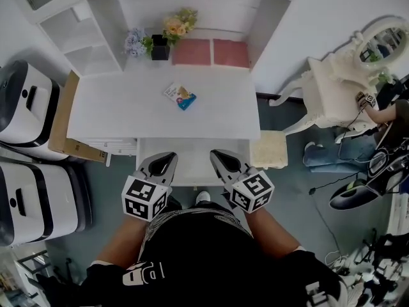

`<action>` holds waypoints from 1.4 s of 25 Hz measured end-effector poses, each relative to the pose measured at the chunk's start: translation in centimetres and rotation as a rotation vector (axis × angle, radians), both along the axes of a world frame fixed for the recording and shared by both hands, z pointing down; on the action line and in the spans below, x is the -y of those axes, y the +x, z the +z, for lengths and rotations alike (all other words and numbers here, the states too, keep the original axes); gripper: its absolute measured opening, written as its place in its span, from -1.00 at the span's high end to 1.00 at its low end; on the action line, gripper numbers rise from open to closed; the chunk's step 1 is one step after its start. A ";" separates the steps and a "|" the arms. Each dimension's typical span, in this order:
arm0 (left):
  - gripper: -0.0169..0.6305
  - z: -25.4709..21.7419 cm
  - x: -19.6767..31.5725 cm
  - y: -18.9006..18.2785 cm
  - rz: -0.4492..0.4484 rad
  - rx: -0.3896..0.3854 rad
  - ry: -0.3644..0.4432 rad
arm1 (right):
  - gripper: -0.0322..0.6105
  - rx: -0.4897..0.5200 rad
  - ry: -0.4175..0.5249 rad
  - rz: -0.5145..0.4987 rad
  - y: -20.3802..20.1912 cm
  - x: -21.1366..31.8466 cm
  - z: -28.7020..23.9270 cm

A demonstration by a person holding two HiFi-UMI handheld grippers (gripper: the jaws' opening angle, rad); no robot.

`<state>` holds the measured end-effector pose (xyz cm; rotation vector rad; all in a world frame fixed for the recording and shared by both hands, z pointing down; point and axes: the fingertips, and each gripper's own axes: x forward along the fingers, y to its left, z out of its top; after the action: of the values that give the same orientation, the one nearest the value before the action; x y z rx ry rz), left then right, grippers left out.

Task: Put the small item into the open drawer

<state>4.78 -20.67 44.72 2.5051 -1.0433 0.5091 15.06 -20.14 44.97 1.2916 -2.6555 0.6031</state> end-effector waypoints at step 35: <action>0.91 3.6 10.2 -15.6 -0.021 -0.004 -0.028 | 0.51 -0.459 -0.169 0.032 -8.5 16.0 11.3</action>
<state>-10.78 -30.88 48.37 2.4671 -1.0521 0.5096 6.60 -36.18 56.25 1.2479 -2.1703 0.4555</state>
